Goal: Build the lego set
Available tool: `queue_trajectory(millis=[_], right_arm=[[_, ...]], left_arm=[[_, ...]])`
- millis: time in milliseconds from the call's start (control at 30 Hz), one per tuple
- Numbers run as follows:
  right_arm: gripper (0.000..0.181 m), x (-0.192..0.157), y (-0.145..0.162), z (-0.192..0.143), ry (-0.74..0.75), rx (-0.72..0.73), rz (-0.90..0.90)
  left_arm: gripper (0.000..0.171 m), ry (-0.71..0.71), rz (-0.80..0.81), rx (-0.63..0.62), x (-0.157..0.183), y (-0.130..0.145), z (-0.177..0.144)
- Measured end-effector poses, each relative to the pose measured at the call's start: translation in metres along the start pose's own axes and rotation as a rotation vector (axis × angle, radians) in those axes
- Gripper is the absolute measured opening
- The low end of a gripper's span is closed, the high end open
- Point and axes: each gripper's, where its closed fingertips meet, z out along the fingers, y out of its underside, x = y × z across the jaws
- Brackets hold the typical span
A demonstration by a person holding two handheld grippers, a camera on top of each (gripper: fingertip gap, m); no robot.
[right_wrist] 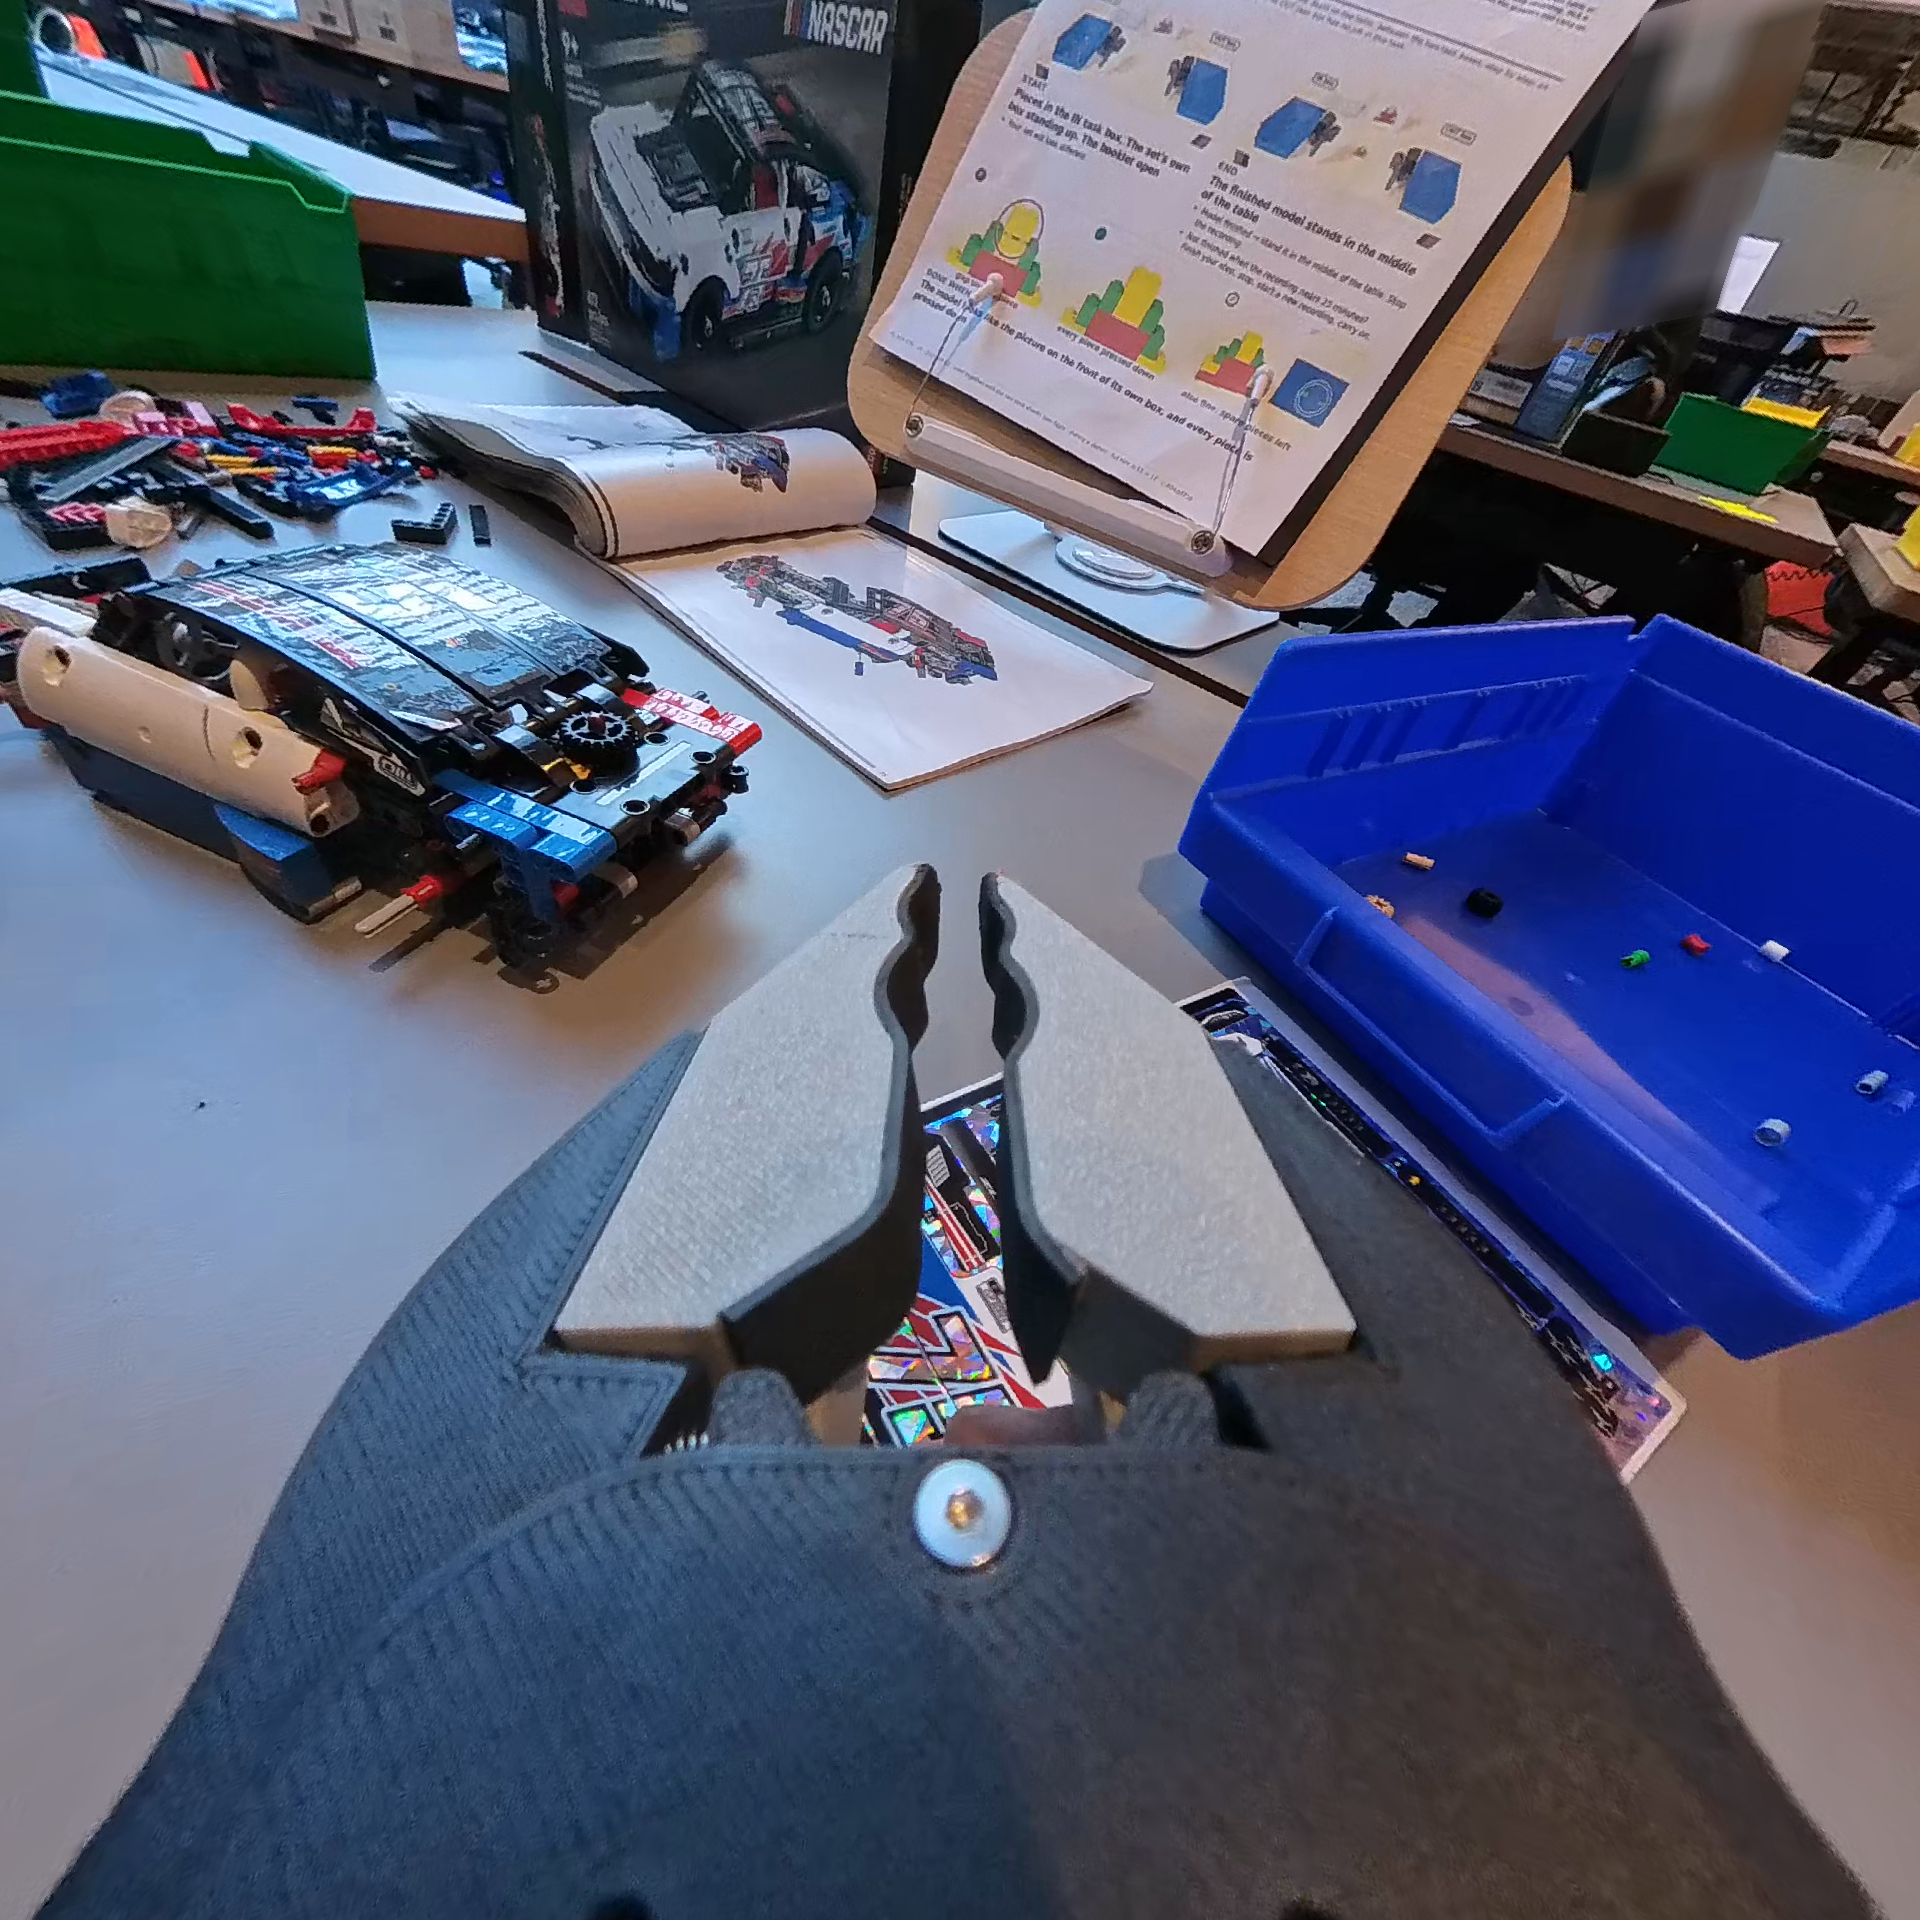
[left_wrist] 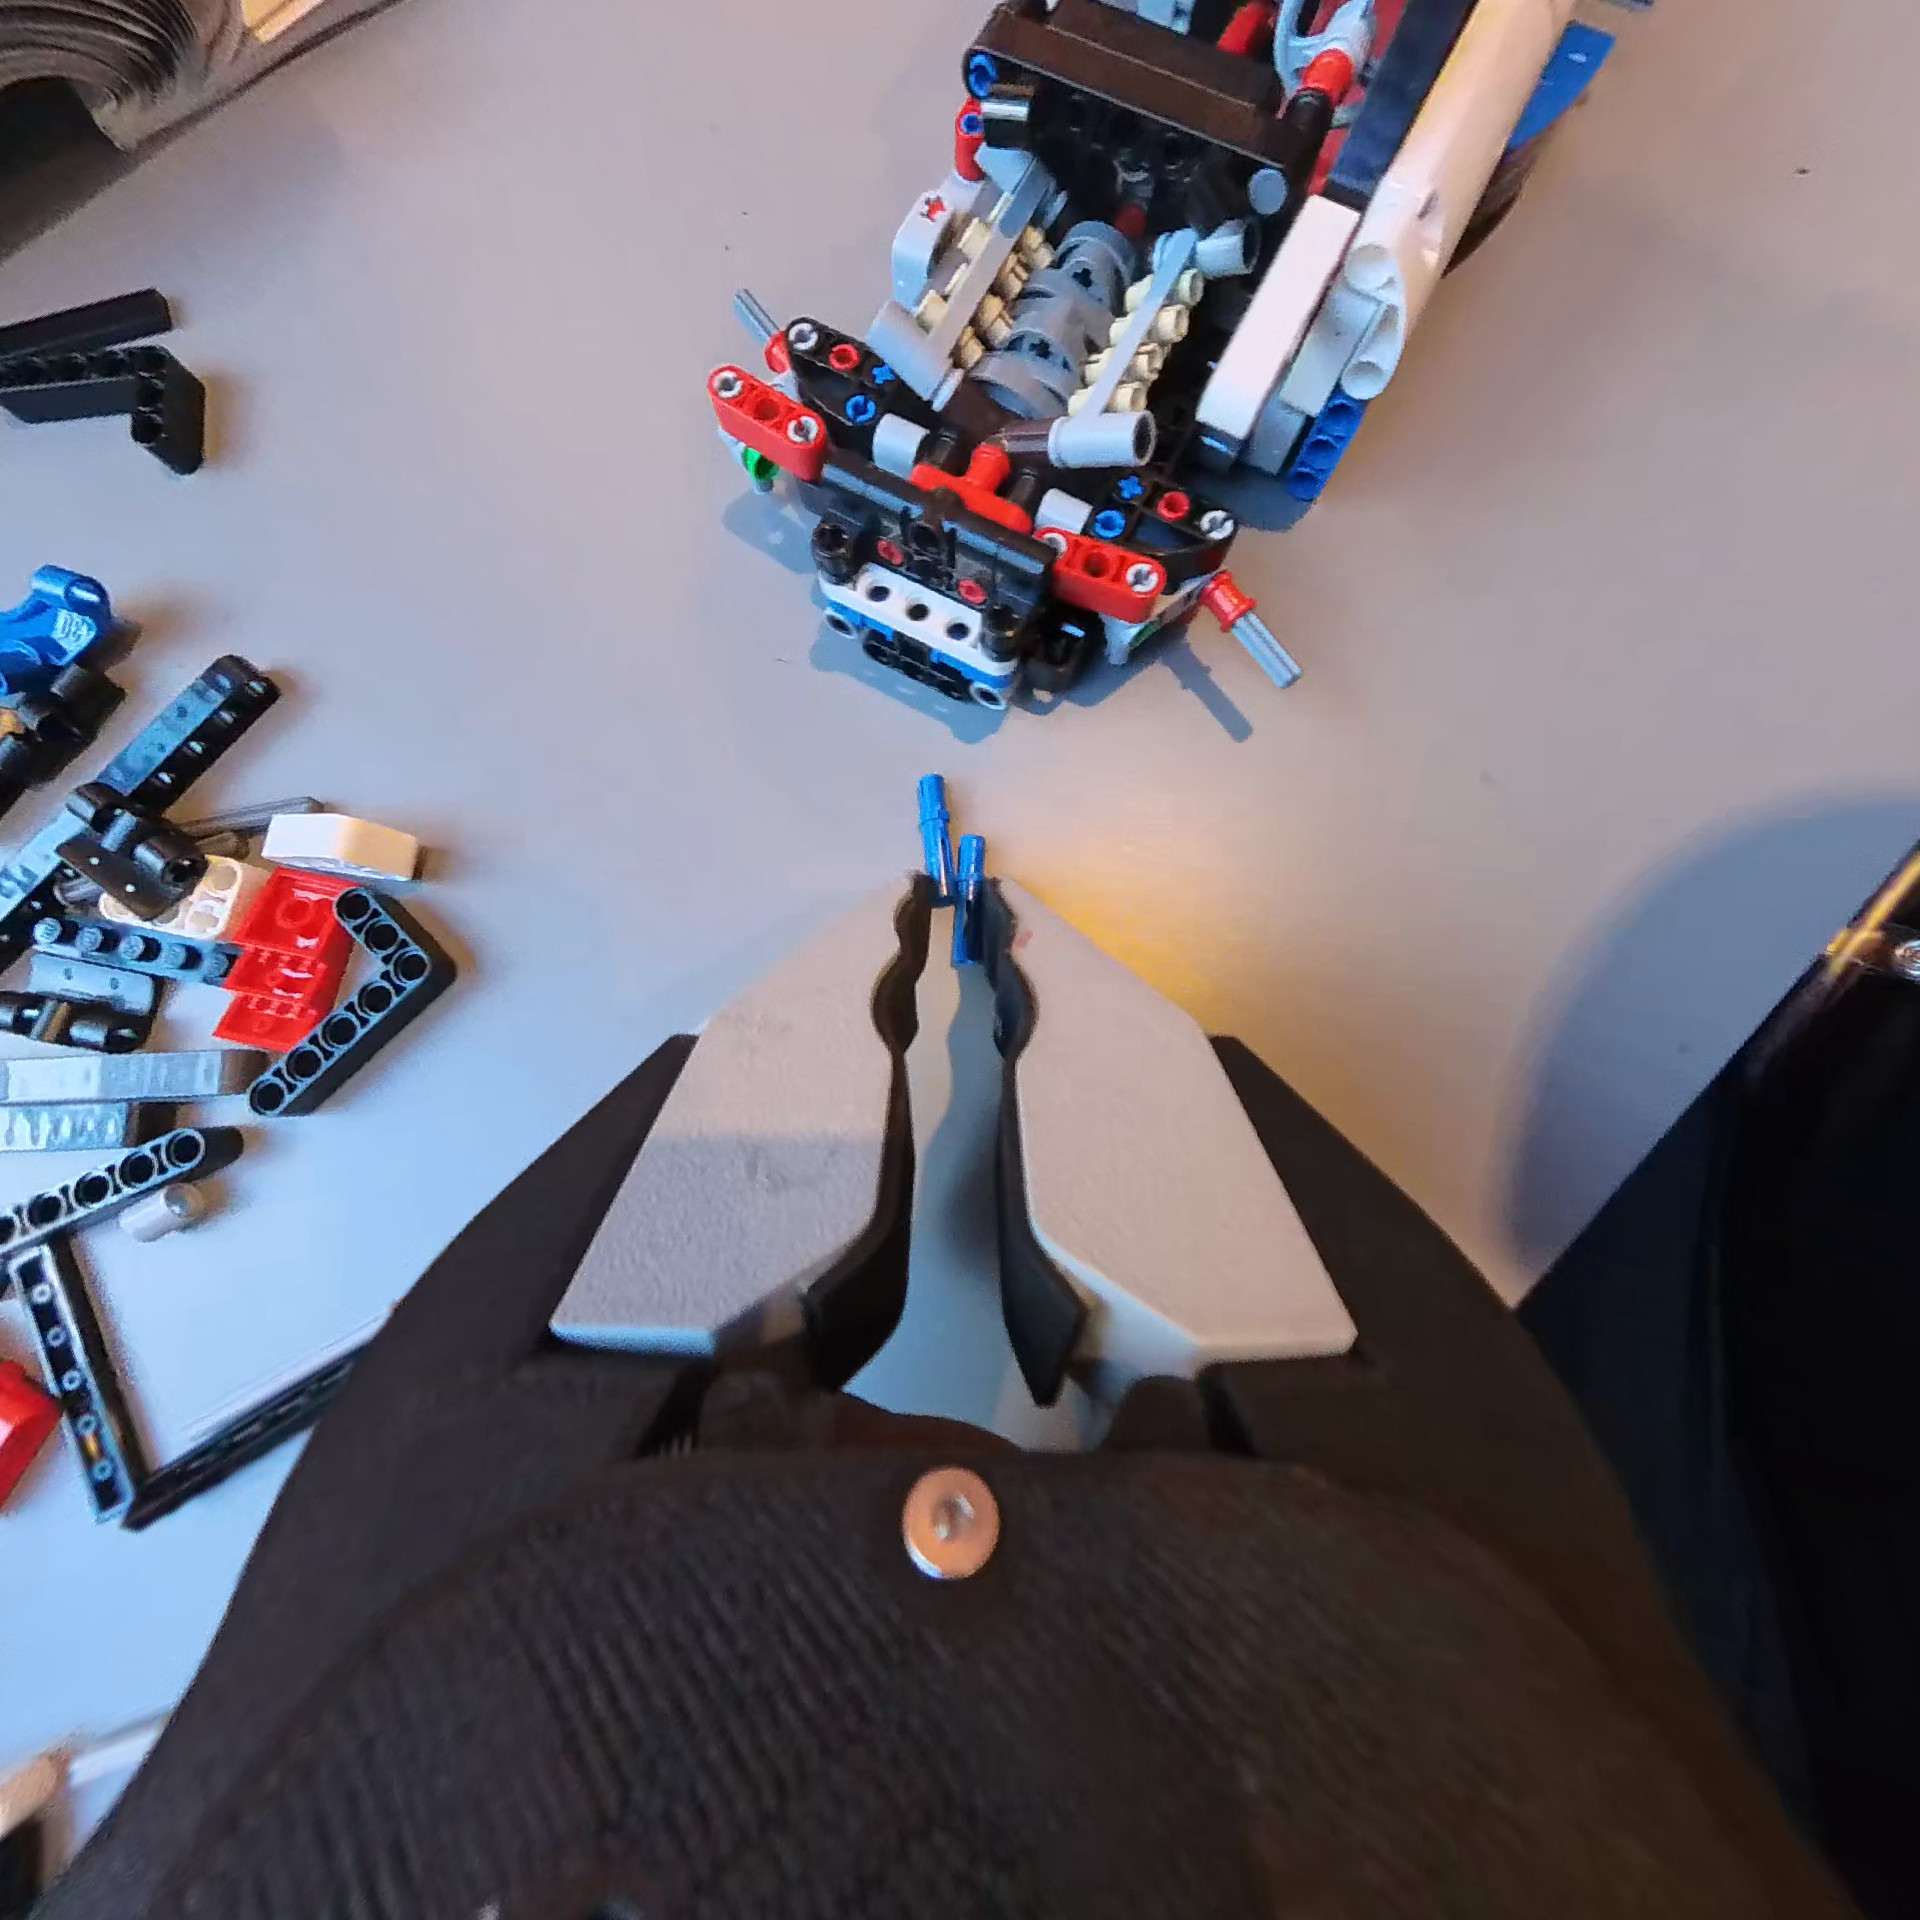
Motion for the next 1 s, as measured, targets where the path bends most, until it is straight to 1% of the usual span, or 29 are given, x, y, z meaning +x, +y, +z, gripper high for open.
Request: queue_trajectory(millis=[100, 233, 400, 567, 667, 767, 800, 900, 1000], right_arm=[[0.006, -0.001, 0.0, 0.0, -0.005, 0.0, -0.001], [0.006, -0.002, 0.0, 0.001, -0.009, -0.001, -0.004], [0.006, -0.002, 0.001, 0.001, -0.009, -0.004, -0.002], [0.006, -0.003, 0.002, 0.003, -0.008, -0.015, -0.009], [0.006, -0.002, 0.004, 0.003, -0.004, -0.022, -0.009], [0.006, -0.001, 0.004, 0.003, -0.002, -0.02, -0.003], [0.006, -0.001, 0.004, 0.003, -0.002, -0.02, -0.003], [0.006, 0.0, 0.004, 0.002, 0.001, -0.018, -0.003], [0.006, 0.0, 0.004, 0.002, 0.001, -0.02, 0.0]], left_arm=[[0.006, -0.001, -0.019, 0.007, 0.006, 0.0, 0.0], [0.006, 0.047, -0.031, 0.028, 0.025, -0.001, 0.0], [0.006, 0.101, -0.008, 0.034, 0.043, 0.003, -0.003], [0.006, 0.149, -0.002, 0.059, 0.054, -0.005, 0.004], [0.006, 0.147, 0.047, 0.063, 0.059, -0.009, 0.007], [0.007, 0.128, 0.058, 0.069, 0.058, -0.011, 0.009], [0.008, 0.126, 0.063, 0.07, 0.059, -0.011, 0.009], [0.025, 0.112, 0.049, 0.073, 0.055, -0.012, 0.009], [0.028, 0.12, 0.046, 0.085, 0.053, -0.012, 0.007]])
